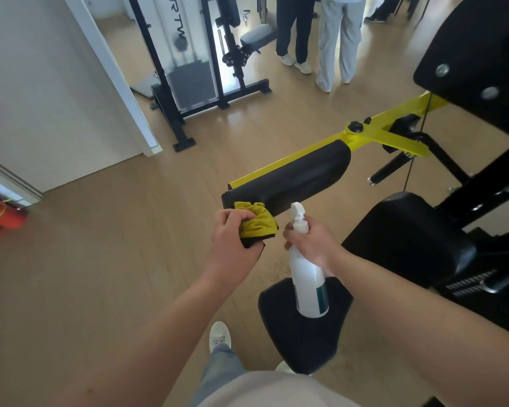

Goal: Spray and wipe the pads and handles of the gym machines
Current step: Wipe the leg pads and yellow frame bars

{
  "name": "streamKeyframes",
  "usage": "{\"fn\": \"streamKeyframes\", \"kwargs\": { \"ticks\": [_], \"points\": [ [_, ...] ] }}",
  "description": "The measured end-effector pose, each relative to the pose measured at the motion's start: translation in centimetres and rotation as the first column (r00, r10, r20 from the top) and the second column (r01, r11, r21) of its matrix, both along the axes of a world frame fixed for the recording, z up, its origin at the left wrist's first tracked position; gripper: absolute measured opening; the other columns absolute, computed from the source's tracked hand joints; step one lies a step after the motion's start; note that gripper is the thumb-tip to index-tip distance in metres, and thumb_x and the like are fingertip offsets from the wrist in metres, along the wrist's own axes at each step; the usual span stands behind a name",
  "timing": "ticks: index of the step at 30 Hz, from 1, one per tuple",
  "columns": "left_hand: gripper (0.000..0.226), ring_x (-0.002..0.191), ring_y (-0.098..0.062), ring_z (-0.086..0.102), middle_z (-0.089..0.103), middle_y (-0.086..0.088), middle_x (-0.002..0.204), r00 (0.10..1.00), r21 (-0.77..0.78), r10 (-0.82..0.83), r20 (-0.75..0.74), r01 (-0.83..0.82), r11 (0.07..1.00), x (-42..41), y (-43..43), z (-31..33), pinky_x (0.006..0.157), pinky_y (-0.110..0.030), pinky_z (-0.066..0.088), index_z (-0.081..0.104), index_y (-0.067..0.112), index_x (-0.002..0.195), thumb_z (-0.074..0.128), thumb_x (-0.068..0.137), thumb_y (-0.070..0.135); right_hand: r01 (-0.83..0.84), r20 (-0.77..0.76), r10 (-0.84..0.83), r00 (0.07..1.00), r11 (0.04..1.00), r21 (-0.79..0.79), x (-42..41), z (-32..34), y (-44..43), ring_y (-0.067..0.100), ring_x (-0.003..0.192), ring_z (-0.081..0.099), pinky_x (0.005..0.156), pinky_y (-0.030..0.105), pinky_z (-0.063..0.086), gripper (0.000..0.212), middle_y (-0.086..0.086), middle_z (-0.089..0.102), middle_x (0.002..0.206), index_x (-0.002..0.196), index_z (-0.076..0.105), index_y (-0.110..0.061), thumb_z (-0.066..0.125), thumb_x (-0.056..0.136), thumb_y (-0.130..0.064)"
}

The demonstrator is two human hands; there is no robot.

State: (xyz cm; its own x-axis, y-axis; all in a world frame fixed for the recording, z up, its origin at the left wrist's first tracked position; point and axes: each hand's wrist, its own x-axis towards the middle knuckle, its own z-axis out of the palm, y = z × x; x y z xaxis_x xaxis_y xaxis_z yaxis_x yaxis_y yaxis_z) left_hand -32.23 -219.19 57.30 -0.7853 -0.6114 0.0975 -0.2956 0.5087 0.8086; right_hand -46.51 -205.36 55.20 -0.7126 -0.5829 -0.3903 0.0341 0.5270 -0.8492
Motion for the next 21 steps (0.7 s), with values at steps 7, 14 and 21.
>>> {"fn": "streamKeyframes", "kwargs": {
  "ticks": [7,14,21],
  "points": [
    [0.047,0.100,0.003,0.050,0.043,0.010,0.120,0.999,-0.045,-0.029,0.024,0.030,0.999,-1.6,0.3,0.0,0.082,0.004,0.037,0.058,0.025,0.124,0.083,0.084,0.021,0.030,0.127,-0.035,0.991,0.999,0.039,-0.8,-1.4,1.1,0.023,0.085,0.070,0.075,0.037,0.055,0.021,0.004,0.074,0.095,0.114,0.061,-0.028,0.068,0.097,-0.036],
    [0.048,0.099,-0.001,0.051,0.043,0.010,0.120,0.998,-0.068,-0.049,0.046,0.052,0.996,-2.6,0.5,0.1,0.081,0.005,0.036,0.058,0.023,0.125,0.083,0.084,0.021,0.133,0.073,-0.130,0.989,0.990,-0.041,-1.1,-2.1,1.6,0.022,0.087,0.071,0.079,0.040,0.059,0.029,0.001,0.074,0.094,0.123,0.059,-0.030,0.067,0.097,-0.036],
    [0.049,0.105,-0.007,0.050,0.044,0.007,0.122,0.997,-0.085,-0.061,0.049,0.065,0.994,-3.9,0.8,0.2,0.082,0.005,0.036,0.059,0.020,0.126,0.083,0.084,0.021,0.128,0.046,-0.123,0.991,0.981,-0.143,-3.1,0.1,1.0,0.029,0.093,0.069,0.085,0.046,0.057,0.011,0.002,0.075,0.091,0.106,0.064,-0.029,0.064,0.098,-0.036]
  ]
}}
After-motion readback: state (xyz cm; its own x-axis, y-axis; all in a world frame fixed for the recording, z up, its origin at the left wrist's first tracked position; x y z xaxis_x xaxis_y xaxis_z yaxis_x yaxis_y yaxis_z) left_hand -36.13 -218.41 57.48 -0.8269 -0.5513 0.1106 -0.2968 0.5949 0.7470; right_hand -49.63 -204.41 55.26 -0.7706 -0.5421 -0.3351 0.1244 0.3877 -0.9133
